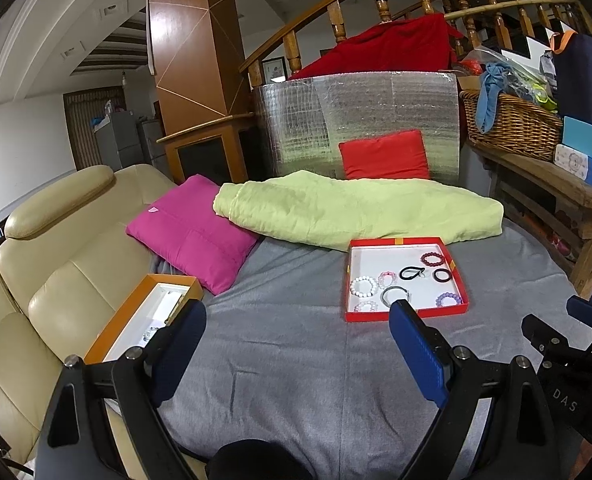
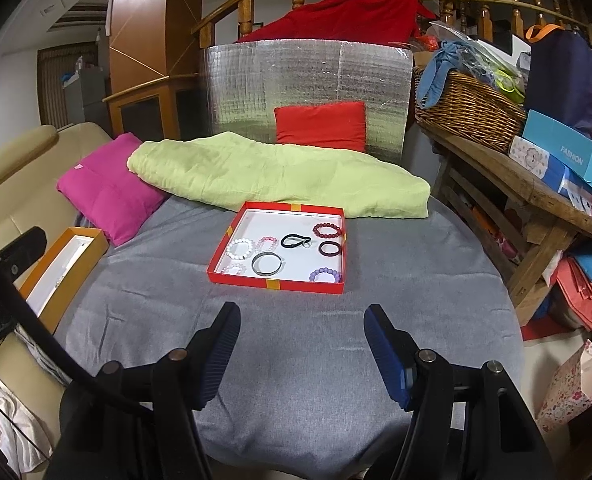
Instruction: Organize jewelry
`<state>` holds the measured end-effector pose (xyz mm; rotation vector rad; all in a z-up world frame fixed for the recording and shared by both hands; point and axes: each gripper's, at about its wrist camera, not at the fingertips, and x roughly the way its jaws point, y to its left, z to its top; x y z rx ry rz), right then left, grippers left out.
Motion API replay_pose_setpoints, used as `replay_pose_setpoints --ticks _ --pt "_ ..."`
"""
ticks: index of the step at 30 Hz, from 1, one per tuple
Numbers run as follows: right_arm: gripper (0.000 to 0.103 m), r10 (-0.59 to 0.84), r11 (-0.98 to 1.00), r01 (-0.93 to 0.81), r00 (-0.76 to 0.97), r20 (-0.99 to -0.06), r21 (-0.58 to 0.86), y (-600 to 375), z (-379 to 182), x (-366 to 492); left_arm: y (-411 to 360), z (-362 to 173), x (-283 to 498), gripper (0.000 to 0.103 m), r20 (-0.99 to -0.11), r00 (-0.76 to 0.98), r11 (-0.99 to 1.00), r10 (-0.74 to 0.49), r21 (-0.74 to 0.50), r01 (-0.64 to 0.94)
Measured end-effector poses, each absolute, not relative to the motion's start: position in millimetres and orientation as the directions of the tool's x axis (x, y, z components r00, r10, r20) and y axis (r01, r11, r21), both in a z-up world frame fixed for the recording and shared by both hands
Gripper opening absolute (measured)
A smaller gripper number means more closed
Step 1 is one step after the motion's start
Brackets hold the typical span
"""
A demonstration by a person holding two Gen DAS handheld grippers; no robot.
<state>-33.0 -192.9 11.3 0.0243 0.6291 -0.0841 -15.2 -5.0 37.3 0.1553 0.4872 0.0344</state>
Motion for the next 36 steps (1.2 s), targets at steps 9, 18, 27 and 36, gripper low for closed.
replay_pose_setpoints --ticks 9,18,27,36 --pt "0.068 -0.071 0.997 0.083 0.802 -0.593 -0.007 -190.0 10.2 -30.7 -1.6 34.5 -14.0 0.093 -0.471 0.879 0.988 0.071 0.152 0.002" --pt "0.068 -0.074 0.996 0.084 0.804 -0.589 -0.011 -185.9 10.7 -30.4 0.8 33.6 -12.3 0.093 -0.474 0.878 0.989 0.068 0.148 0.004" --pt "0.068 -0.087 0.996 0.087 0.811 -0.579 -0.028 -179.9 17.1 -27.2 9.4 32.8 -12.5 0.093 -0.472 0.879 0.991 0.068 0.132 -0.006" --pt "0.068 -0.093 0.996 0.078 0.812 -0.577 -0.05 -168.4 20.1 -20.3 20.0 31.4 -9.2 0.093 -0.471 0.879 0.993 0.076 0.115 -0.024"
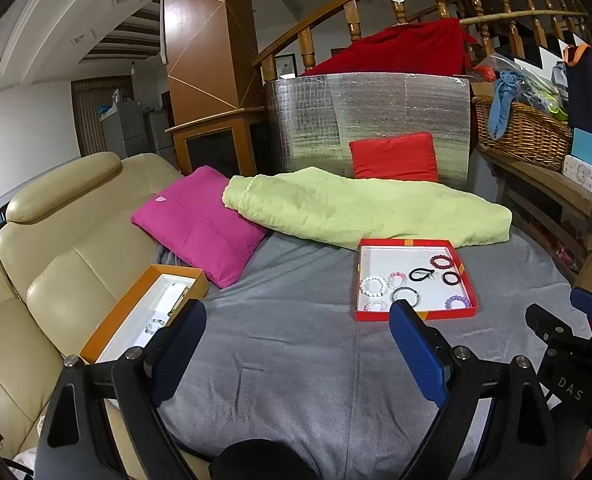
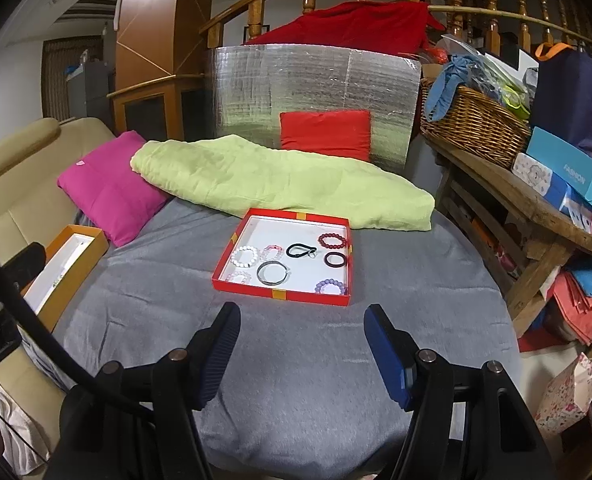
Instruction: Organize jewelry
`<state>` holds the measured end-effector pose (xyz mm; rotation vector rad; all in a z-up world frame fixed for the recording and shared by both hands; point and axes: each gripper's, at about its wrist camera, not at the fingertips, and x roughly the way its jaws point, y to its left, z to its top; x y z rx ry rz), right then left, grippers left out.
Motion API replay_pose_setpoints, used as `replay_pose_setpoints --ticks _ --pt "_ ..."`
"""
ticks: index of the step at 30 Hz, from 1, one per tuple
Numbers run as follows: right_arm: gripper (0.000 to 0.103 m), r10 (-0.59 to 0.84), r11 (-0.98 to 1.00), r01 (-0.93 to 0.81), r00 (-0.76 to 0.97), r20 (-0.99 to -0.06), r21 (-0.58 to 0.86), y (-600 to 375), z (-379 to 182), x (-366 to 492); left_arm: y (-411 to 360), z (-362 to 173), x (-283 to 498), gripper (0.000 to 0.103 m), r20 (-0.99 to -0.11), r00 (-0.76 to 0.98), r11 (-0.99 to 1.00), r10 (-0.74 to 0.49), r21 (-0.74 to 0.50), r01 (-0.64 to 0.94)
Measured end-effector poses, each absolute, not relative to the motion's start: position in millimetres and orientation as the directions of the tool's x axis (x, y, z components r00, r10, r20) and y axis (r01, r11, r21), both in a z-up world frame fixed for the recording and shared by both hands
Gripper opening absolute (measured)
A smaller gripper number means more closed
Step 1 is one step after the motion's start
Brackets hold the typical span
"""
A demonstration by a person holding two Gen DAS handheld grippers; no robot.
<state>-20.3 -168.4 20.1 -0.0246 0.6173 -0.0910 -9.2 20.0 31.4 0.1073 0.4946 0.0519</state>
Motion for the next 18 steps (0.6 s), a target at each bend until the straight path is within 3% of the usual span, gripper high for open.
replay_pose_setpoints --ticks 18 --pt "0.068 -0.1 0.995 0.076 0.802 -0.589 -0.064 -162.8 16.3 4.1 27.5 24.7 11.2 0.093 -0.49 0.868 0.995 0.075 0.095 -0.033"
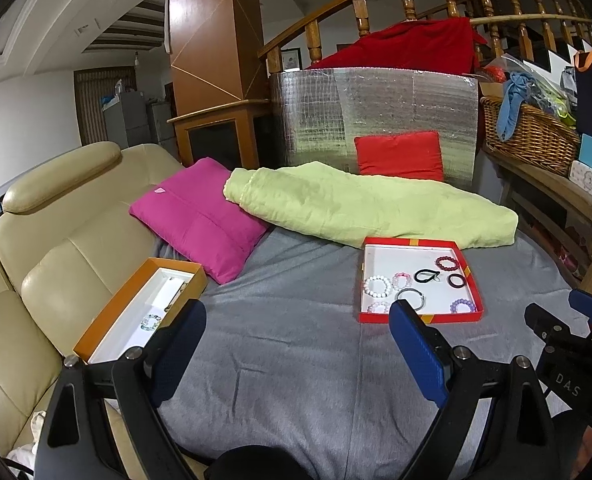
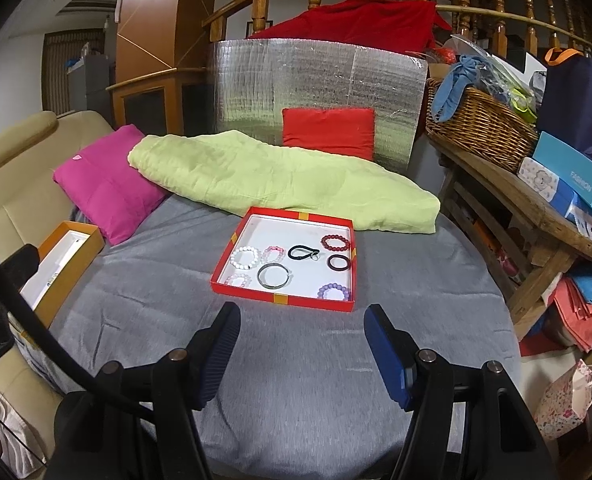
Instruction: Organize jewelry
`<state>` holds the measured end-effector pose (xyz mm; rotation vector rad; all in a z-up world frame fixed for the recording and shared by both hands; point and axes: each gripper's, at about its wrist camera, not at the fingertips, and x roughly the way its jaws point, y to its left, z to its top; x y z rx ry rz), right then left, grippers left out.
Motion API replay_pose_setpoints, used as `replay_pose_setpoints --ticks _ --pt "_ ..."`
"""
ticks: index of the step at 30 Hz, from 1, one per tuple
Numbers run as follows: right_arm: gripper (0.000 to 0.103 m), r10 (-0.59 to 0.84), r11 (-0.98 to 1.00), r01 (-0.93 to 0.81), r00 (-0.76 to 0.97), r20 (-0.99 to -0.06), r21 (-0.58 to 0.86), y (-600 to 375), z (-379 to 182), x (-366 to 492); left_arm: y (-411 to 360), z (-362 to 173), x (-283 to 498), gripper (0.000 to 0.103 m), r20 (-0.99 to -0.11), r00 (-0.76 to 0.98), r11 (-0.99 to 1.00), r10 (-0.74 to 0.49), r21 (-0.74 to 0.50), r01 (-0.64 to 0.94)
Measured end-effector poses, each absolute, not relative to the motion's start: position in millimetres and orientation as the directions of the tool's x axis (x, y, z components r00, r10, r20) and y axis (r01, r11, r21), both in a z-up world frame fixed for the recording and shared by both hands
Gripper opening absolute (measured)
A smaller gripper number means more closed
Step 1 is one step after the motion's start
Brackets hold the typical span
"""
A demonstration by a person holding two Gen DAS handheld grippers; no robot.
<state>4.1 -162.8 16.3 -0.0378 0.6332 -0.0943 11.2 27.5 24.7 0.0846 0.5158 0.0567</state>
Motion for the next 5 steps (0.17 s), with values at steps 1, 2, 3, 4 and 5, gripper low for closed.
replay_pose_setpoints --ticks 1,2,3,4,5 --pt "0.068 -0.1 0.995 0.077 0.8 -0.591 -0.064 -163.4 15.6 6.6 26.4 24.1 12.4 0.093 -0.488 0.87 0.995 0.073 0.096 -0.029" --pt "0.068 -0.099 0.995 0.077 0.799 -0.594 -0.061 -164.4 14.3 9.6 25.8 23.7 13.2 0.093 -0.481 0.874 0.995 0.07 0.096 -0.027" --pt "0.068 -0.098 0.995 0.077 0.798 -0.595 -0.061 -164.8 13.4 12.3 25.3 23.7 14.5 0.093 -0.471 0.879 0.995 0.072 0.094 -0.031" --pt "0.068 -0.099 0.995 0.077 0.797 -0.596 -0.063 -165.3 12.3 15.1 25.5 23.5 18.3 0.093 -0.465 0.882 0.996 0.073 0.087 -0.037" --pt "0.068 -0.102 0.995 0.077 0.798 -0.595 -0.067 -166.8 11.3 18.7 25.6 23.0 23.1 0.093 -0.466 0.882 0.997 0.065 0.074 -0.034"
